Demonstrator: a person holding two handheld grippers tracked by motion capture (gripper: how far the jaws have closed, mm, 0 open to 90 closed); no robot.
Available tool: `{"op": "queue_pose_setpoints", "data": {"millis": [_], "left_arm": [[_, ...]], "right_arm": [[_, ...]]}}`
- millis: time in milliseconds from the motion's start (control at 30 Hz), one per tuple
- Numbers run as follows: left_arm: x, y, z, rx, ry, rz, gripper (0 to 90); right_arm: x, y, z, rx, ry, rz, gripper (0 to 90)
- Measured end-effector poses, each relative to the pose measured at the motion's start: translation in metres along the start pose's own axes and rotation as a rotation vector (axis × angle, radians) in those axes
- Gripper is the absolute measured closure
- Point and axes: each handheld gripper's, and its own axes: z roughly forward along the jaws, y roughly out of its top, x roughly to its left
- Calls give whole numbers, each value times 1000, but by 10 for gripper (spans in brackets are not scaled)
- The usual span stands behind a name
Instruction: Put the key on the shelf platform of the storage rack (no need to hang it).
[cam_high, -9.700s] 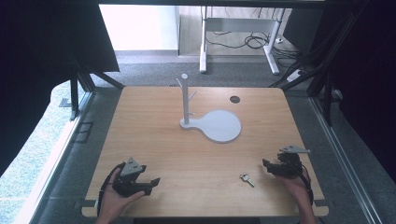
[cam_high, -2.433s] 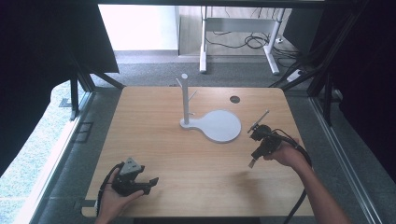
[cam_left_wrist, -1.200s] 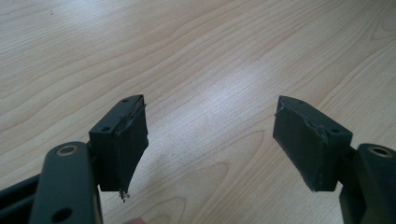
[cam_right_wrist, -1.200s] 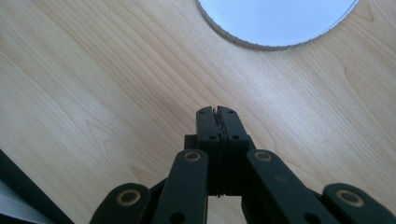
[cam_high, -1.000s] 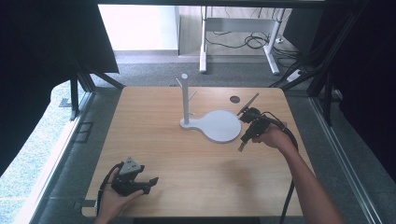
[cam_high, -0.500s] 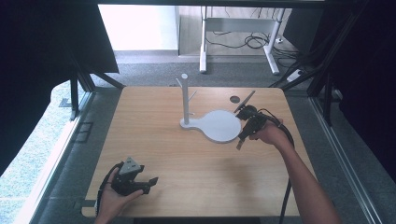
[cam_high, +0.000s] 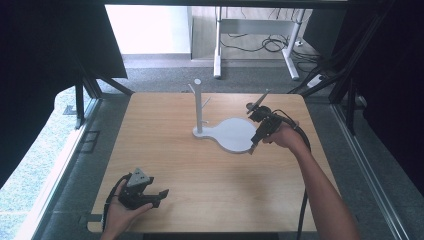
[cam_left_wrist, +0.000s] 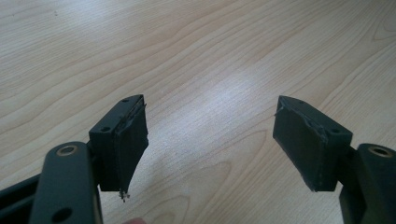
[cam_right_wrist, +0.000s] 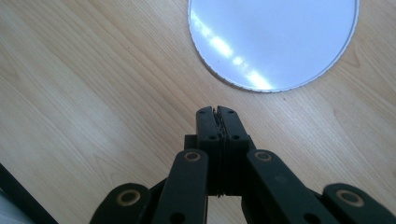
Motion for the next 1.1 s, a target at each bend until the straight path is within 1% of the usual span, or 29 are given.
{"op": "queue_pose_setpoints", "data": {"millis": [400, 767, 833, 867, 1100], "left_arm": [[0, 0, -2, -3, 2, 1, 265], [0, 0, -2, -3, 0, 4, 265], [0, 0, -2, -6, 2, 1, 265], [0, 0, -2, -7, 3, 0, 265], [1, 0, -2, -7, 1, -3, 265]], "right_arm": [[1, 16, 6, 12, -5, 2, 896], [1, 26, 10, 17, 5, 4, 896], [1, 29, 12, 18, -1, 6, 896], [2, 30, 12, 26, -2, 6, 896], [1, 37, 16, 24, -6, 7, 896]]}}
